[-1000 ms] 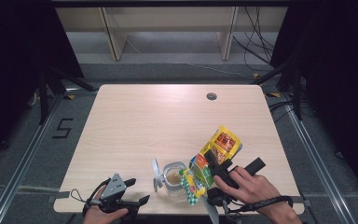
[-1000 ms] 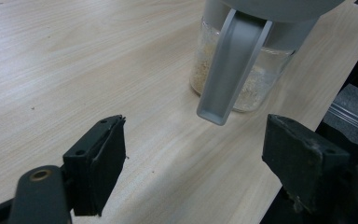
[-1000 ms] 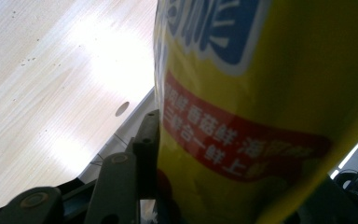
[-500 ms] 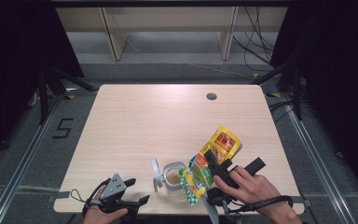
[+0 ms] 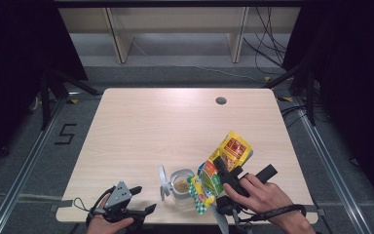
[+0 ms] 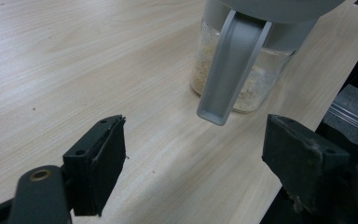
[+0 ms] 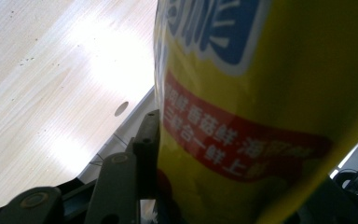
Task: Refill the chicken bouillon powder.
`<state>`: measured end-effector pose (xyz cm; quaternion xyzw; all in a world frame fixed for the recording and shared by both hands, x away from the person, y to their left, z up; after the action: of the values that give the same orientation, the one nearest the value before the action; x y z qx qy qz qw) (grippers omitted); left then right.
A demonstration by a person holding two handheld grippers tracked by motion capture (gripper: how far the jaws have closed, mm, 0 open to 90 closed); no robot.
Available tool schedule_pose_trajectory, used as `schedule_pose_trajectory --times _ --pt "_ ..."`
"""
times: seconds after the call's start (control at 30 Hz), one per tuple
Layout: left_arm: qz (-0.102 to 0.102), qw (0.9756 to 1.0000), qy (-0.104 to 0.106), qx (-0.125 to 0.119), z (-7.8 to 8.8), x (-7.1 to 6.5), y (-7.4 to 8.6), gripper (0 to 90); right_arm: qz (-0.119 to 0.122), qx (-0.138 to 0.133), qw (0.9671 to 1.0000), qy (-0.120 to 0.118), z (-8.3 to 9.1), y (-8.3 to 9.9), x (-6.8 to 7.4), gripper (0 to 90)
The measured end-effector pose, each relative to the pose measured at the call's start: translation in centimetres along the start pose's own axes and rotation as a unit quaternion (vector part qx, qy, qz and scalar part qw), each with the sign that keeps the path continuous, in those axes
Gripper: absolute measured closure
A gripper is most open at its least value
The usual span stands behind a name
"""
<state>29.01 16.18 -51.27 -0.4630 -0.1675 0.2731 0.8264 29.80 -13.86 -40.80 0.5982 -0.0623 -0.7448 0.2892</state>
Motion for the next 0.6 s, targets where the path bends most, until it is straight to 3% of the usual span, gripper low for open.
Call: schedule_pose_trajectory --times 0.33,0.37,0.47,0.6 --pt "0.0 1.0 0.0 0.0 0.0 0.02 0.0 20.7 -0.002 0.004 1.0 -0.002 0.06 0.08 0.07 57.3" --pt "-0.009 0.9999 -0.001 0.009 0.17 0.17 0.03 20.7 -0.002 0.004 1.0 -0.002 0.07 0.09 0.09 57.3" --pt "0.007 1.0 -0.004 0.006 0.15 0.07 0.04 20.7 -0.001 0.0 1.0 -0.001 0.05 0.1 0.06 57.3" --pt "0.007 1.0 -0.002 0.005 0.12 0.01 0.03 20.7 -0.001 0.001 1.0 0.004 0.07 0.15 0.04 57.3"
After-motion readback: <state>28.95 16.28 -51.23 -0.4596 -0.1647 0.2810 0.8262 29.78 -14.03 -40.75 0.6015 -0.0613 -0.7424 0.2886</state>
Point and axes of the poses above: each handheld gripper's, and its own axes: z roughly backward along the jaws, y roughly out of its underside, x roughly to its left, the point moved 3 cm from there along -z, roughly forward along the jaws, and after that the axes turned 10 degrees about -z, right-handed, at the moved point
